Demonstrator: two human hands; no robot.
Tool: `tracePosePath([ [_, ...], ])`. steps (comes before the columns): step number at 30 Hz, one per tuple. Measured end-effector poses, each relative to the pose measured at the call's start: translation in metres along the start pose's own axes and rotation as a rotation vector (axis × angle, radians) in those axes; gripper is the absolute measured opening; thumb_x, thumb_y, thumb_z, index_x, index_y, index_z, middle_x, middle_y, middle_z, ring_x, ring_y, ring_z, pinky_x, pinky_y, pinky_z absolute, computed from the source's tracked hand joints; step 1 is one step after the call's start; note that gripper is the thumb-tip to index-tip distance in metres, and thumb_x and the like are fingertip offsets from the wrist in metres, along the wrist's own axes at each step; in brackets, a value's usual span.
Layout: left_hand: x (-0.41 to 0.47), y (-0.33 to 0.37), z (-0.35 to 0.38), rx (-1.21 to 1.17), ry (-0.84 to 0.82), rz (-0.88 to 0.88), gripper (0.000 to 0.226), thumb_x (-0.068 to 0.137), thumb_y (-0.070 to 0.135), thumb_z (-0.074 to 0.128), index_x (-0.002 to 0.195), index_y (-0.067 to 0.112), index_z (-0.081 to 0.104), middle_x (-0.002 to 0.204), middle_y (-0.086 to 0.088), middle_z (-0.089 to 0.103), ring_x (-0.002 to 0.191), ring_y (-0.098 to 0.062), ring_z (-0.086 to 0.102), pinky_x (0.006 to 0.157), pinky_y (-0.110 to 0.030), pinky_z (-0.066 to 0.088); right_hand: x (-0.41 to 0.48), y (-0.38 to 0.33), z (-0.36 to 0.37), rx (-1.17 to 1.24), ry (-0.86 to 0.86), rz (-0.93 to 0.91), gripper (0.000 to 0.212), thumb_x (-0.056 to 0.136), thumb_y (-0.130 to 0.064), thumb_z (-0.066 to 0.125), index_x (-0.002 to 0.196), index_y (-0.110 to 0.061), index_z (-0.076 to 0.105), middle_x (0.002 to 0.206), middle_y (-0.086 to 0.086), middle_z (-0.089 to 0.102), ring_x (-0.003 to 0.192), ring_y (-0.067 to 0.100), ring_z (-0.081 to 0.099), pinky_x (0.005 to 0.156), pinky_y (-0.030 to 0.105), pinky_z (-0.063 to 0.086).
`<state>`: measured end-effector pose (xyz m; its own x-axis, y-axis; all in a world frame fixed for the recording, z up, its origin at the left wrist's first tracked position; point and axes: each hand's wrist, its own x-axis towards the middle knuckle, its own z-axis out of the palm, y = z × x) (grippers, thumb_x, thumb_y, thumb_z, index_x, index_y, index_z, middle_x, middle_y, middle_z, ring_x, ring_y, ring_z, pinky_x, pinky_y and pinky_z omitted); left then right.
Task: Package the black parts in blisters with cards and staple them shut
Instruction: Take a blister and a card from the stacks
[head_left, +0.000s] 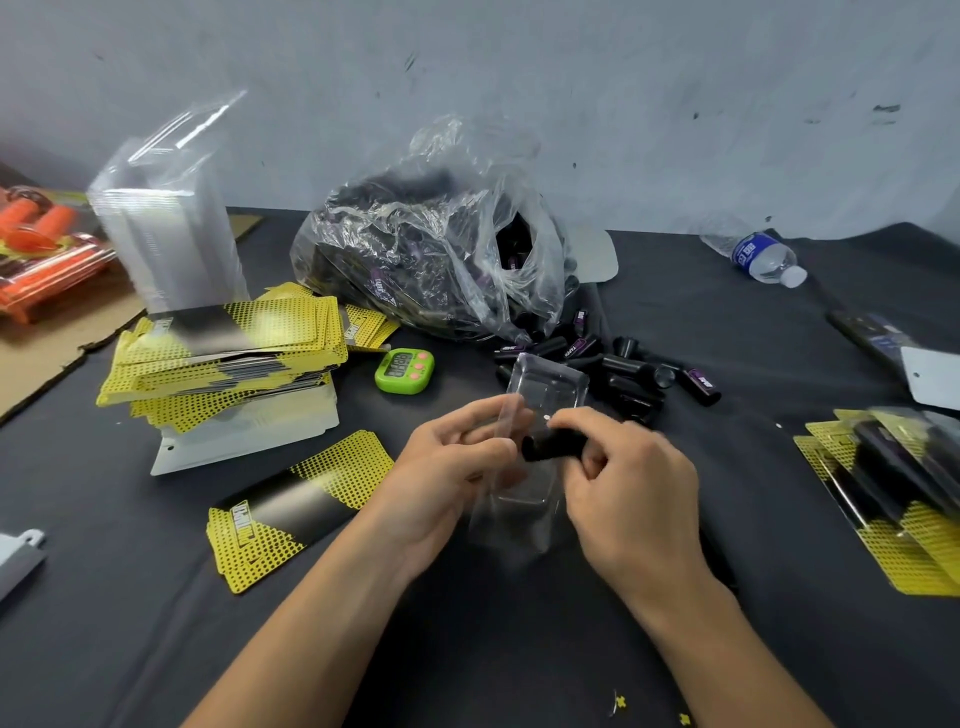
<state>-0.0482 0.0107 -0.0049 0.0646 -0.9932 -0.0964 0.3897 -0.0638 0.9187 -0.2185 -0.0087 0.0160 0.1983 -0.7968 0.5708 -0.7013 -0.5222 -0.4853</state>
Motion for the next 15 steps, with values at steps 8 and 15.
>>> tracePosePath([
  [8, 0.0003, 0.0017, -0.0014, -0.056, 0.087, 0.044, 0.052, 0.077, -0.004, 0.068, 0.126, 0.010, 0.067, 0.121, -0.009, 0.076, 0.115, -0.023, 0.072, 0.087, -0.035, 0.062, 0.0019, 0.0064, 0.0020, 1.091, -0.048, 0.162, 0.049, 0.073, 0.020, 0.075, 0.090, -0.025, 0.082, 0.107, 0.001, 0.070, 0.102, 0.016, 0.068, 0.083, 0.022, 0.053],
  [15, 0.0026, 0.0015, 0.0000, -0.084, 0.111, 0.085, 0.050, 0.076, -0.009, 0.069, 0.122, 0.011, 0.070, 0.119, -0.010, 0.076, 0.118, -0.024, 0.070, 0.094, -0.033, 0.058, 0.0048, 0.0093, -0.0002, 1.545, -0.384, 0.589, 0.030, 0.081, 0.002, 0.066, 0.097, -0.019, 0.079, 0.105, 0.009, 0.076, 0.091, 0.019, 0.074, 0.071, 0.027, 0.060],
])
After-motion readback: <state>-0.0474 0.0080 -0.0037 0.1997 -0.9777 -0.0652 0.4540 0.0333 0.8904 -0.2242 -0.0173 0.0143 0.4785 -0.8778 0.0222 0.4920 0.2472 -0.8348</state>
